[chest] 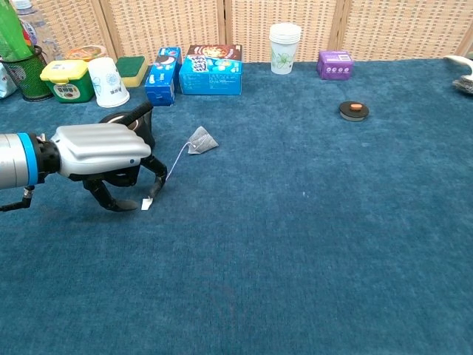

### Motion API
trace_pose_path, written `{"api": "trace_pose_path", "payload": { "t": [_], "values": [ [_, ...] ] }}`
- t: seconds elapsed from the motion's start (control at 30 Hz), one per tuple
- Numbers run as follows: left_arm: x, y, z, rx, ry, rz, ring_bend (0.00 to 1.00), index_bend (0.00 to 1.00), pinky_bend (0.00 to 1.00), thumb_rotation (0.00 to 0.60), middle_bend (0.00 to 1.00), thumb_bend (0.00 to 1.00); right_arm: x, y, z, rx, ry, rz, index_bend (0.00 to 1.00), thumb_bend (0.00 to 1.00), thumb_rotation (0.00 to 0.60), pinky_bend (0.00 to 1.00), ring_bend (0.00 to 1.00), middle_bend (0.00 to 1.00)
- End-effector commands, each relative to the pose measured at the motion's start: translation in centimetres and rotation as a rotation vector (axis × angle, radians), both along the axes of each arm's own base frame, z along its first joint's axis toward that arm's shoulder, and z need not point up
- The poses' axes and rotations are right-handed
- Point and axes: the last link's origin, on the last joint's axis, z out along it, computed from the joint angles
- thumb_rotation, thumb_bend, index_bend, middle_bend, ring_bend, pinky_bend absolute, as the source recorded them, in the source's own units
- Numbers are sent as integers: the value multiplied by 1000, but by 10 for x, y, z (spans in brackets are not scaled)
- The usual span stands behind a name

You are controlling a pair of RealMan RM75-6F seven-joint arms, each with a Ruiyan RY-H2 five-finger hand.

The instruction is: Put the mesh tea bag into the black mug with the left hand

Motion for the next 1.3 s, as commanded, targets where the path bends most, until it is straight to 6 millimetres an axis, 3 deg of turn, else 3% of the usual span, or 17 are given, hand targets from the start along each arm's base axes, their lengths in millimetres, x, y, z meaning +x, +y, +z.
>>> {"api": "trace_pose_path", "payload": {
  "t": [0.03,1.3],
  "values": [
    [0,1,-2,-2,0,2,977,459,864,600,1000,380,0,0,0,-1,-1,-3,89,31,600,211,280,135],
    [-1,5,-10,-3,8,15,989,556,874,600,1000,385,-5,3,0,-7,-5,-23,89,31,600,211,280,137]
  ]
}}
